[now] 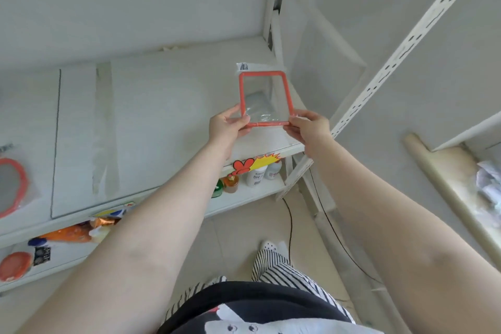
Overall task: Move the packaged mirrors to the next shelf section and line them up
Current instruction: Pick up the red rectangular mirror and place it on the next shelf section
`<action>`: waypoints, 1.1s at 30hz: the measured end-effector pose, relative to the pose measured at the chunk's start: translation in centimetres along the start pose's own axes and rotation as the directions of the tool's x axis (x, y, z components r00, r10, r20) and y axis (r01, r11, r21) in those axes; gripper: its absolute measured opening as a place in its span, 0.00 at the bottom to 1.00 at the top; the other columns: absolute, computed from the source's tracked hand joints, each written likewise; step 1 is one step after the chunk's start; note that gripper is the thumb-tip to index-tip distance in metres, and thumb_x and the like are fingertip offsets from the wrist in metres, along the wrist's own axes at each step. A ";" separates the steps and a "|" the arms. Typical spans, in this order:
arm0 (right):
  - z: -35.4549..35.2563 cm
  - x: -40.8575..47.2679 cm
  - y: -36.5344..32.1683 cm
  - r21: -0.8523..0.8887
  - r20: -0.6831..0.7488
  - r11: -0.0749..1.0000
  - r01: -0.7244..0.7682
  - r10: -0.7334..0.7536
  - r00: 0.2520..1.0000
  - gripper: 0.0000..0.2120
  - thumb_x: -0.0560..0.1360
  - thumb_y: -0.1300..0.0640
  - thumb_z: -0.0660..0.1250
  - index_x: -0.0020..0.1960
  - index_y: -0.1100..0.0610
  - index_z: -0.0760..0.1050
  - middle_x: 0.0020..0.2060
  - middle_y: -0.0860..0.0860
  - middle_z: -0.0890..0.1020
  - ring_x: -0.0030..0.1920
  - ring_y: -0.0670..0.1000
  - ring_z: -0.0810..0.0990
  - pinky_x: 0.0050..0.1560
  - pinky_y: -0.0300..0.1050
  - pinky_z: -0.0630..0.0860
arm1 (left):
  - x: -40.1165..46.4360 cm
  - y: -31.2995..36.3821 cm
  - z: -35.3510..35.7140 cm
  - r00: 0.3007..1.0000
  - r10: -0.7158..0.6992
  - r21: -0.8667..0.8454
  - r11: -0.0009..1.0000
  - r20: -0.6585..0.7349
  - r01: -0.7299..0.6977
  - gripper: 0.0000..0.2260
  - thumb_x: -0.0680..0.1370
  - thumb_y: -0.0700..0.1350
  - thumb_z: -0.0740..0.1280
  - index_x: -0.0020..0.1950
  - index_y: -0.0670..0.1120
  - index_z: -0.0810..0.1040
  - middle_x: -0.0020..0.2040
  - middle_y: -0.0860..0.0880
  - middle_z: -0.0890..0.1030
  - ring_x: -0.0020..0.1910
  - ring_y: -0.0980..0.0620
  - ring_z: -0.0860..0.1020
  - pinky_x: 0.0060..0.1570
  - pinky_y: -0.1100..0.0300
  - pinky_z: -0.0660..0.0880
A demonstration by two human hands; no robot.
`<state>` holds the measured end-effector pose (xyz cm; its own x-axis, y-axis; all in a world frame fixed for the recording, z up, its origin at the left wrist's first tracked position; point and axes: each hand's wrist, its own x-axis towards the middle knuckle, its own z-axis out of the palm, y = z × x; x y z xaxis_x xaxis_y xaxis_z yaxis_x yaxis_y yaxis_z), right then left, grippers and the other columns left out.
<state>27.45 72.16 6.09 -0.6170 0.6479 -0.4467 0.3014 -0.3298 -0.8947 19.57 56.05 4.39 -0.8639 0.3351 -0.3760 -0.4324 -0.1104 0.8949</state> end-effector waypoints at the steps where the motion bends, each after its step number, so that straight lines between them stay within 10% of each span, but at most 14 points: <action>1: 0.2 1.3 -0.5 -0.009 0.014 1.000 0.001 -0.001 1.000 0.10 0.75 0.68 0.66 0.55 0.63 0.78 0.35 0.57 0.81 0.24 0.44 0.80 0.33 0.34 0.81 | 0.9 0.1 0.4 1.000 0.005 -0.009 1.000 -0.019 -0.005 0.23 0.75 0.33 0.69 0.69 0.41 0.72 0.46 0.47 0.82 0.41 0.53 0.82 0.41 0.68 0.81; 17: 3.8 16.6 -3.1 -0.037 0.162 0.999 -0.026 0.032 0.986 0.15 0.74 0.74 0.65 0.61 0.69 0.75 0.49 0.59 0.78 0.41 0.52 0.79 0.39 0.35 0.80 | 13.2 -1.3 3.7 0.988 0.051 0.120 0.992 -0.143 -0.034 0.27 0.73 0.29 0.68 0.71 0.42 0.70 0.40 0.45 0.78 0.46 0.46 0.79 0.58 0.57 0.76; 25: 6.2 23.3 -1.5 -0.247 0.088 0.964 0.102 -0.083 0.993 0.11 0.72 0.68 0.70 0.54 0.63 0.81 0.45 0.55 0.83 0.47 0.55 0.81 0.59 0.50 0.78 | 18.6 -1.7 4.3 0.958 0.177 0.430 0.901 -0.224 -0.066 0.21 0.71 0.38 0.73 0.64 0.47 0.78 0.44 0.47 0.78 0.45 0.50 0.76 0.47 0.62 0.73; 33: 7.2 25.2 -1.1 -0.412 0.076 0.888 0.203 -0.188 0.979 0.10 0.73 0.64 0.69 0.54 0.61 0.82 0.51 0.56 0.84 0.47 0.54 0.81 0.53 0.45 0.78 | 21.2 -2.3 4.3 0.926 0.290 0.572 0.813 -0.240 -0.106 0.18 0.71 0.39 0.72 0.61 0.46 0.81 0.41 0.48 0.77 0.41 0.52 0.74 0.29 0.79 0.66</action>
<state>6.34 83.91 -4.09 -0.7164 0.6439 -0.2685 0.4420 0.1212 -0.8888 3.39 67.42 -4.63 -0.9878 0.0536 -0.1463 -0.1119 0.4101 0.9052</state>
